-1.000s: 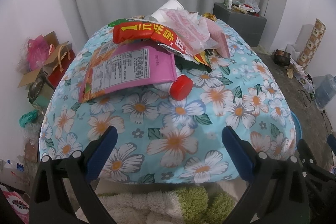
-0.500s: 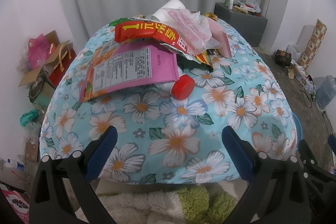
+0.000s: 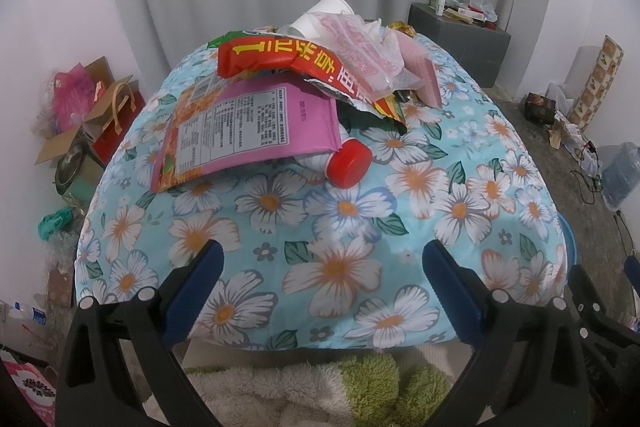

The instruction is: Collect trash

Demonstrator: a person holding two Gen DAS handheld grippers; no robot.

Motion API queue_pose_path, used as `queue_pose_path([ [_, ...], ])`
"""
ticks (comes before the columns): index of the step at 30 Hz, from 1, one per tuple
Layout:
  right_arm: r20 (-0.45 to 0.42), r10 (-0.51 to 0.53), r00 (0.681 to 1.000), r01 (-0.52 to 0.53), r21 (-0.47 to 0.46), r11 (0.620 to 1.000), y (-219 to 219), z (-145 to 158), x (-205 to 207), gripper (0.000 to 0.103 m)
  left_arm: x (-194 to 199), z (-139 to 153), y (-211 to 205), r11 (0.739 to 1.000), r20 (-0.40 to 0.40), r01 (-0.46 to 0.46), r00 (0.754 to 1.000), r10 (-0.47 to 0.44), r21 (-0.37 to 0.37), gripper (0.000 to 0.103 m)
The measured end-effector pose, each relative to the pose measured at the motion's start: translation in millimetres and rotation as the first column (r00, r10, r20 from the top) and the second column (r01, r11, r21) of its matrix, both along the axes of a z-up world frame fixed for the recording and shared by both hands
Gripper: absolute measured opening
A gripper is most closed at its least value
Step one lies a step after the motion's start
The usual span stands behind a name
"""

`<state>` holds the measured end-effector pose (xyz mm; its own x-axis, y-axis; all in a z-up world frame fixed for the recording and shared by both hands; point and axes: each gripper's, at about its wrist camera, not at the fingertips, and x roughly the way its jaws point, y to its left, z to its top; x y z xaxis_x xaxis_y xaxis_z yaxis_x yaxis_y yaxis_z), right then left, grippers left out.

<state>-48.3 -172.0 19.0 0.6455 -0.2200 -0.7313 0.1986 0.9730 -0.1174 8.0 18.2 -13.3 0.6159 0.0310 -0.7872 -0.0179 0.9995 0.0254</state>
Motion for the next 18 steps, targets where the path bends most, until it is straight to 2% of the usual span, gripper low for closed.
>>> queue_pose_path([
  [18, -0.004, -0.003, 1.000, 0.003, 0.005, 1.000, -2.5, -1.2, 2.0, 0.096, 0.3, -0.2, 1.5, 1.000, 0.004, -0.002, 1.000, 0.002, 0.003, 0.098],
])
